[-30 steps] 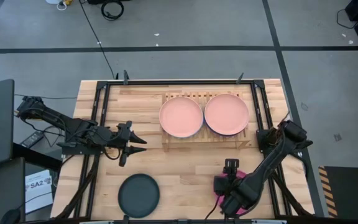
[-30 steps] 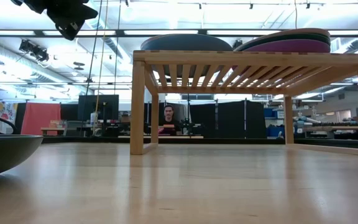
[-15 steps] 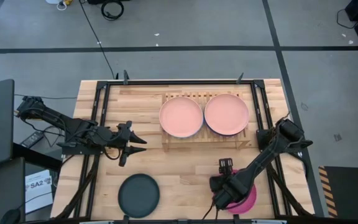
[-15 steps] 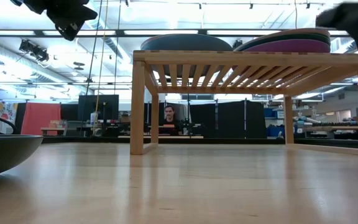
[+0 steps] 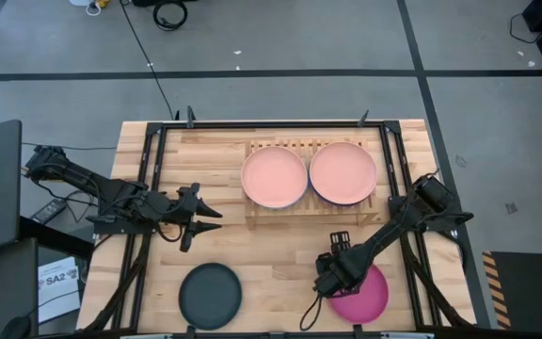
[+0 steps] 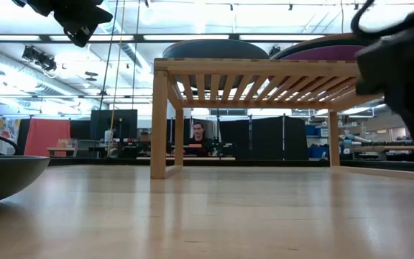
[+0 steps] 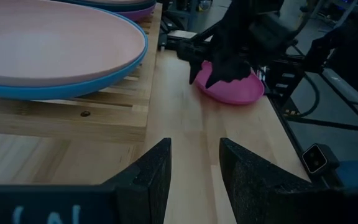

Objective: Place and stack plates onto a shelf
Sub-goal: Stack the pink plate on top of the left brown plate on the shelf

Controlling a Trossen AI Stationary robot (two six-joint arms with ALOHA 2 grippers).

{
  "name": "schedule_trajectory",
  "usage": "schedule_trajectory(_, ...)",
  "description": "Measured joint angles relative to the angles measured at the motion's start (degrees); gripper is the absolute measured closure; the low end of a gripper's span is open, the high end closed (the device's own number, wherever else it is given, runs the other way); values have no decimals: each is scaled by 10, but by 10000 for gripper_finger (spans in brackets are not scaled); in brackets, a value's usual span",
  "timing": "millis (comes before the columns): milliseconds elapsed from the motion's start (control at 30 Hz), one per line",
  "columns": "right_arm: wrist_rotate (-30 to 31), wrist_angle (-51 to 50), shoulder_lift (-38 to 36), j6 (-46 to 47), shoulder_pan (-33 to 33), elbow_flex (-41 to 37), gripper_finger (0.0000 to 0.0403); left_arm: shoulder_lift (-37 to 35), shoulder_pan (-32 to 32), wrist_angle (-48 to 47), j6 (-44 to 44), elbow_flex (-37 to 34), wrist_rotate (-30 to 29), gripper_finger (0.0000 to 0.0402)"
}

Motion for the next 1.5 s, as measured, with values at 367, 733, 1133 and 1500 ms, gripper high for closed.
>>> schedule_trajectory(367, -39, 25, 0, -12, -21, -25, 178, 0, 0, 0, 0, 0, 0, 260)
schedule_trajectory(733, -76, 28, 0, -12, -20, -25, 225, 0, 0, 0, 0, 0, 0, 260)
schedule_trajectory(1133, -93, 28, -3, -14, -21, -24, 347, 0, 0, 0, 0, 0, 0, 260)
schedule_trajectory(1500, -110, 26, -1, -10, -21, -18, 368, 0, 0, 0, 0, 0, 0, 260)
